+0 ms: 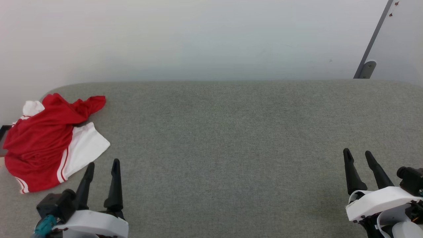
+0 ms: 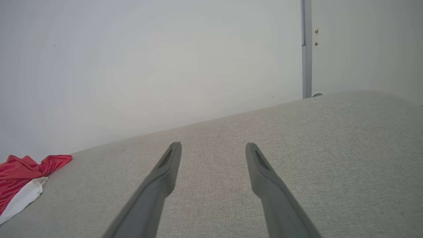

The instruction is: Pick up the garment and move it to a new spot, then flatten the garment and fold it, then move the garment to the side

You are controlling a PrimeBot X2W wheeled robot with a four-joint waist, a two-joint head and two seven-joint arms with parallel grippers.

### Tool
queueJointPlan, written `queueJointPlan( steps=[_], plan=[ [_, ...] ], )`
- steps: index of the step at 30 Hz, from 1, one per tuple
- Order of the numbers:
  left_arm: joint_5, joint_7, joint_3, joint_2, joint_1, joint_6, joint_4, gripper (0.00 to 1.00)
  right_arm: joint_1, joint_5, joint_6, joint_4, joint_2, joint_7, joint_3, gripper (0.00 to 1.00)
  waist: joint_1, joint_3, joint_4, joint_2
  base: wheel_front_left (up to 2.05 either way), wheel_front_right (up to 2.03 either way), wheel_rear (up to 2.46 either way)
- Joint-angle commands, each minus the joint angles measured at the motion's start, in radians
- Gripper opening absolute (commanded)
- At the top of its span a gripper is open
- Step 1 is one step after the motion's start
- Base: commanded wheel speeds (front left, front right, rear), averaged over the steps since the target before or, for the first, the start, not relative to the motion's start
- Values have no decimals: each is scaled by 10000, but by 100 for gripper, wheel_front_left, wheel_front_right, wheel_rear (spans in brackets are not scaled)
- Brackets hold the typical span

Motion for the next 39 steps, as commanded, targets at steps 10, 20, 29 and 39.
queueJointPlan(
  steps=[10,20,29,39],
  plan=[
    [1120,-272,117,-5,64,-156,-141,100,-223,-958,-11,-88,-104,-214,74,100,0,-17,-19,0,0,0,0],
    [1956,-467,192,-24,129,-239,-219,100,-275,-1656,-12,-20,-173,-373,168,100,0,-52,-38,0,0,0,0],
    [2568,-624,269,-43,191,-330,-269,100,-305,-2222,-13,29,-218,-533,245,100,0,-104,-55,0,0,0,0],
    [2495,-638,419,-100,215,-420,-151,100,-213,-2229,-14,75,-267,-600,243,100,0,-135,-75,0,0,0,0]
  ],
)
